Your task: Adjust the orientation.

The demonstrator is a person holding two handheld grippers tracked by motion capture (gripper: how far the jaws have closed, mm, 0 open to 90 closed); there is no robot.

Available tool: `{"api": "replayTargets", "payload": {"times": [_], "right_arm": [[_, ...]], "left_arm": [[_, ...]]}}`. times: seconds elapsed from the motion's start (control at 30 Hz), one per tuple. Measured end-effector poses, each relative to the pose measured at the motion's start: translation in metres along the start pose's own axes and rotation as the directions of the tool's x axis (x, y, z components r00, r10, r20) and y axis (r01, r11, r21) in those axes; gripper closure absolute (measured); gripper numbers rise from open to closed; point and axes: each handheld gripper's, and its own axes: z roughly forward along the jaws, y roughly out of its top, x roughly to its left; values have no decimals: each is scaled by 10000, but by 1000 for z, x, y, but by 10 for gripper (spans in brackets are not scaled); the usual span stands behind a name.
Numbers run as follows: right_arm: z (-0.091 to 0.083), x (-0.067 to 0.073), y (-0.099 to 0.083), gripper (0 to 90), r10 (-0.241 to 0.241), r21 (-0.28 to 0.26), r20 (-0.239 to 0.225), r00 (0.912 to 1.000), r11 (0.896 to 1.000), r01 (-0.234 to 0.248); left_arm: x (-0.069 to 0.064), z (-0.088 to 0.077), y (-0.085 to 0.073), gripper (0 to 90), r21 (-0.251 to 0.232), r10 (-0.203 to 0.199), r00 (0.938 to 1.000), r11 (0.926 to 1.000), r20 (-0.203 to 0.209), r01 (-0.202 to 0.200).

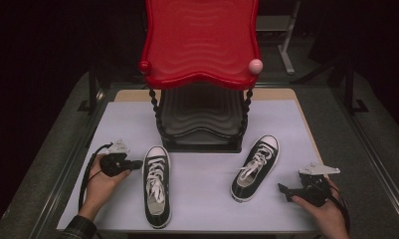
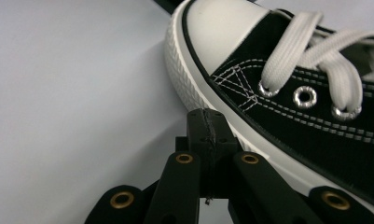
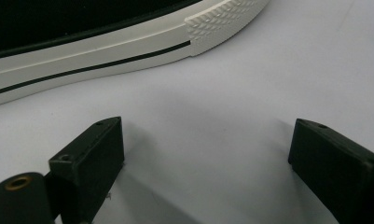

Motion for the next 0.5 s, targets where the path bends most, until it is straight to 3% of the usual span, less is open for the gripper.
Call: {"api": "replayTargets", "payload": {"times": [0.2, 0.23, 0.37, 0.47, 0.5], "right_arm": [[0, 0, 0, 95, -16, 15, 15, 10000, 10000, 16], [0, 0, 0, 95, -2, 23, 17, 10000, 10000, 2], [0, 0, 0, 94, -14, 19, 13, 10000, 10000, 14], [0, 0, 0, 94, -5, 11, 2, 10000, 10000, 5], [0, 0, 0, 94, -13, 23, 10, 10000, 10000, 13]], "left_arm": [[2, -1, 0, 900, -105, 122, 9995, 9999, 281, -119], [2, 0, -1, 900, -193, 45, 9986, 9998, 536, -34], [-4, 0, 1, 900, -195, 217, 9992, 9996, 343, -210], [-5, -3, 1, 900, -335, 306, 9973, 9990, 674, -284], [-8, -3, 1, 900, -326, 385, 9976, 9988, 574, -367]]}}
